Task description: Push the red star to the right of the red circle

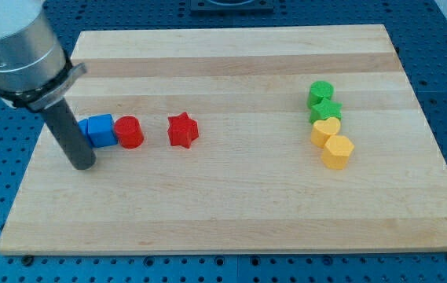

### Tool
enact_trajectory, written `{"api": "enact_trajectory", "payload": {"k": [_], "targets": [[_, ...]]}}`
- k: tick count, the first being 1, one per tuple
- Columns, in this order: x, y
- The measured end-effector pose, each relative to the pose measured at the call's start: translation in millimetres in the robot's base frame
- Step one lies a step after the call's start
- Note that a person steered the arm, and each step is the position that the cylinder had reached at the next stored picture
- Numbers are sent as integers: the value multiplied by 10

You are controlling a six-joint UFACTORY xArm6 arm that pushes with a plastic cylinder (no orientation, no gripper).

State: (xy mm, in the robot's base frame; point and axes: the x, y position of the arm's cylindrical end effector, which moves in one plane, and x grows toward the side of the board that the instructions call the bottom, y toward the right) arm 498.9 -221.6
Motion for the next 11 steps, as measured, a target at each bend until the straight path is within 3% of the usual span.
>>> {"api": "enact_trajectory", "payload": {"k": [2,4,6,7,8,10,11], "targets": [[-277,16],[45,290],[32,1706],[-312,2179],[-497,2067],[-464,1325],[-440,1278]]}}
